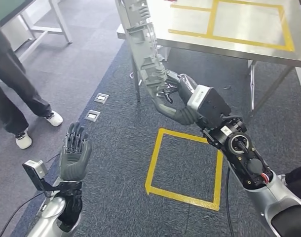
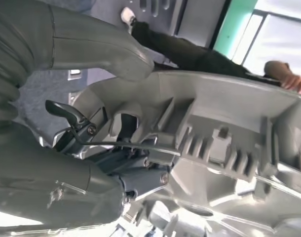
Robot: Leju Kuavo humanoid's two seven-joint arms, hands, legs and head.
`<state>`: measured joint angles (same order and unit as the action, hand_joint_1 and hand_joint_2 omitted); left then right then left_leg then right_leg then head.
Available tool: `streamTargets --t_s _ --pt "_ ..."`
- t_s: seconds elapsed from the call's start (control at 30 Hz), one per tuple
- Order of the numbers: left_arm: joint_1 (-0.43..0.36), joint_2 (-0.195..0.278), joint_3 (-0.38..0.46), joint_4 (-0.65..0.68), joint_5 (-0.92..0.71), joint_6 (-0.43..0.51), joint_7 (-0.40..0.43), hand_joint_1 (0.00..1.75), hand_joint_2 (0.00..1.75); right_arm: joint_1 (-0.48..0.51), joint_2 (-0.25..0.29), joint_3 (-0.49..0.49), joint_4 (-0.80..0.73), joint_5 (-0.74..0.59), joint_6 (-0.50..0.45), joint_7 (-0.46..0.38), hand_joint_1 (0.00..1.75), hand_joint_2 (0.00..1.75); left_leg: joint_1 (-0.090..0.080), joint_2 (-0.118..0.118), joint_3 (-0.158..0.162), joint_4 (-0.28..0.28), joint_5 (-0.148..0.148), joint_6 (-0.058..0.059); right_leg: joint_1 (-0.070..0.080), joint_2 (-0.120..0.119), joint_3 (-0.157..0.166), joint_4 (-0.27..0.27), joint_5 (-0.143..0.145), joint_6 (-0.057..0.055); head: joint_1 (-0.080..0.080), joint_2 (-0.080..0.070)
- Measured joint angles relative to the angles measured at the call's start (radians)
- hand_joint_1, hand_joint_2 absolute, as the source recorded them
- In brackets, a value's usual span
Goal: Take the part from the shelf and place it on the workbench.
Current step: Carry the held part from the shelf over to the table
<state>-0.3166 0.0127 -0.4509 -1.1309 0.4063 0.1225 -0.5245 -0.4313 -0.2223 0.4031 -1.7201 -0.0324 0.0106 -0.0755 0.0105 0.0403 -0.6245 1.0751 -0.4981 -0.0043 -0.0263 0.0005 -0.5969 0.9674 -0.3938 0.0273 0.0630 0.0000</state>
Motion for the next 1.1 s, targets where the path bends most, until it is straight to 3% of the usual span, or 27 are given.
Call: streamTargets --t_s 0.07,0.1,0.13,0.2,0.27,0.33,0.4,0.47,0.53,0.6,0.63,0.67,0.73,0.8,0.83,0.9,0.97,1.03,1.1 --pt "0.004 0.003 0.0 0.0 -0.001 0.0 0.001 0.0 1.75 0.0 0.003 0.001 0.0 0.001 0.0 0.0 1.75 1.75 0.001 -0.031 -0.072 0.147 -0.061 -0.003 0.001 0.024 -0.002 0.0 0.002 -0.006 -0.008 0.0" --pt "0.006 0.005 0.0 0.0 -0.001 0.001 0.001 0.0 1.75 0.0 0.003 0.001 0.0 0.002 0.0 0.0 1.75 1.75 0.001 -0.034 -0.098 0.193 -0.071 -0.002 0.002 0.038 -0.003 0.0 0.003 -0.007 -0.009 0.0" --pt "0.007 0.006 0.0 0.0 -0.002 0.001 0.002 0.0 1.75 0.0 0.004 0.001 0.0 0.003 0.0 0.001 1.75 1.75 0.001 -0.036 -0.105 0.201 -0.062 0.001 0.004 0.053 -0.003 0.0 0.004 -0.008 -0.01 0.0" --pt "0.007 0.008 0.0 0.0 -0.003 0.001 0.004 0.0 1.75 0.0 0.004 0.001 0.0 0.003 0.001 0.001 1.75 1.75 0.0 -0.053 -0.059 0.093 0.006 0.014 0.006 0.082 -0.003 0.0 0.005 -0.007 -0.011 0.0" --pt "0.005 0.009 0.0 -0.001 -0.004 0.001 0.005 0.0 1.75 -0.001 0.004 0.001 0.0 0.003 0.001 0.001 1.75 1.75 -0.002 -0.099 0.008 -0.053 0.065 0.028 0.007 0.108 -0.005 0.0 0.008 -0.004 -0.01 0.0" --pt "0.004 0.011 0.0 -0.001 -0.004 0.002 0.008 0.0 1.75 -0.002 0.005 0.001 0.0 0.004 0.002 0.001 1.75 1.75 -0.006 -0.116 0.033 -0.107 0.08 0.031 0.004 0.131 -0.01 0.0 0.011 0.005 -0.01 0.0" --pt "0.004 0.011 0.0 -0.005 -0.005 0.003 0.012 0.0 1.75 -0.002 0.005 0.0 0.0 0.004 0.006 0.001 1.75 1.75 -0.007 -0.09 0.037 -0.114 0.084 0.033 0.0 0.146 -0.016 -0.004 0.015 0.017 -0.011 0.0" --pt "0.002 0.009 0.0 -0.008 -0.006 0.004 0.016 0.0 1.75 -0.004 0.005 -0.001 0.001 0.004 0.01 0.002 1.75 1.75 -0.002 -0.065 0.042 -0.129 0.091 0.041 0.003 0.105 -0.034 0.028 -0.009 0.026 -0.005 0.0" --pt "0.003 0.008 0.0 -0.01 -0.007 0.005 0.018 0.0 1.75 -0.006 0.006 0.0 0.002 0.004 0.011 0.001 1.75 1.75 0.0 -0.042 0.045 -0.136 0.095 0.047 0.007 0.036 -0.082 0.139 -0.072 0.032 0.004 0.0" --pt "0.007 0.01 0.0 -0.01 -0.007 0.007 0.019 0.0 1.75 -0.006 0.007 0.001 0.004 0.004 0.011 0.001 1.75 1.75 -0.001 -0.017 0.044 -0.135 0.094 0.048 0.003 0.011 -0.135 0.263 -0.123 0.039 0.01 0.0" --pt "0.008 0.01 0.0 -0.01 -0.007 0.007 0.019 0.0 1.75 -0.005 0.007 0.001 0.005 0.004 0.012 0.001 1.75 1.75 -0.001 -0.004 0.044 -0.134 0.093 0.048 0.001 0.007 -0.141 0.284 -0.123 0.043 0.012 0.0" --pt "0.009 0.011 0.0 -0.01 -0.007 0.008 0.019 0.0 1.75 -0.005 0.007 0.0 0.007 0.004 0.012 0.001 1.75 1.75 0.0 0.008 0.044 -0.132 0.091 0.046 -0.001 0.003 -0.128 0.263 -0.104 0.046 0.015 0.0" --pt "0.009 0.011 0.0 -0.01 -0.007 0.008 0.019 0.0 1.75 -0.007 0.007 0.0 0.009 0.005 0.012 0.001 1.75 1.75 0.001 0.03 0.044 -0.122 0.083 0.038 -0.002 -0.025 -0.055 0.127 -0.042 0.049 0.021 0.0" --pt "0.007 0.011 0.0 -0.011 -0.007 0.011 0.019 0.0 1.75 -0.009 0.008 0.001 0.009 0.005 0.014 0.0 1.75 1.75 -0.004 0.047 0.042 -0.111 0.076 0.028 0.003 -0.053 -0.003 0.024 -0.011 0.046 0.024 0.0" --pt "0.007 0.012 0.0 -0.012 -0.007 0.012 0.019 0.0 1.75 -0.01 0.009 0.0 0.009 0.005 0.015 -0.002 1.75 1.75 -0.007 0.055 0.042 -0.108 0.074 0.024 0.006 -0.056 0.002 0.009 -0.011 0.041 0.021 0.0" --pt "0.008 0.013 0.0 -0.014 -0.007 0.016 0.021 0.0 1.75 -0.011 0.011 0.0 0.01 0.005 0.018 -0.004 1.75 1.75 -0.009 0.07 0.043 -0.108 0.073 0.015 0.007 -0.031 0.0 0.011 -0.008 0.028 0.013 0.0" --pt "0.008 0.013 0.0 -0.019 -0.007 0.021 0.023 0.0 1.75 -0.012 0.011 0.0 0.011 0.005 0.021 -0.005 1.75 1.75 -0.003 0.045 0.036 -0.083 0.051 0.004 0.003 -0.01 0.0 0.007 -0.002 0.016 0.006 0.0" --pt "0.011 0.015 0.0 -0.023 -0.007 0.028 0.026 0.0 1.75 -0.012 0.014 0.0 0.012 0.005 0.023 -0.005 1.75 1.75 0.001 -0.01 -0.012 0.026 -0.011 -0.004 0.0 0.009 -0.002 0.005 0.003 0.006 -0.002 0.0" --pt "0.021 0.017 0.0 -0.025 -0.007 0.037 0.031 0.0 1.75 -0.011 0.018 0.001 0.013 0.005 0.026 -0.005 1.75 1.75 0.002 -0.033 -0.08 0.167 -0.068 -0.005 0.001 0.033 -0.006 0.005 0.005 0.001 -0.008 0.0"
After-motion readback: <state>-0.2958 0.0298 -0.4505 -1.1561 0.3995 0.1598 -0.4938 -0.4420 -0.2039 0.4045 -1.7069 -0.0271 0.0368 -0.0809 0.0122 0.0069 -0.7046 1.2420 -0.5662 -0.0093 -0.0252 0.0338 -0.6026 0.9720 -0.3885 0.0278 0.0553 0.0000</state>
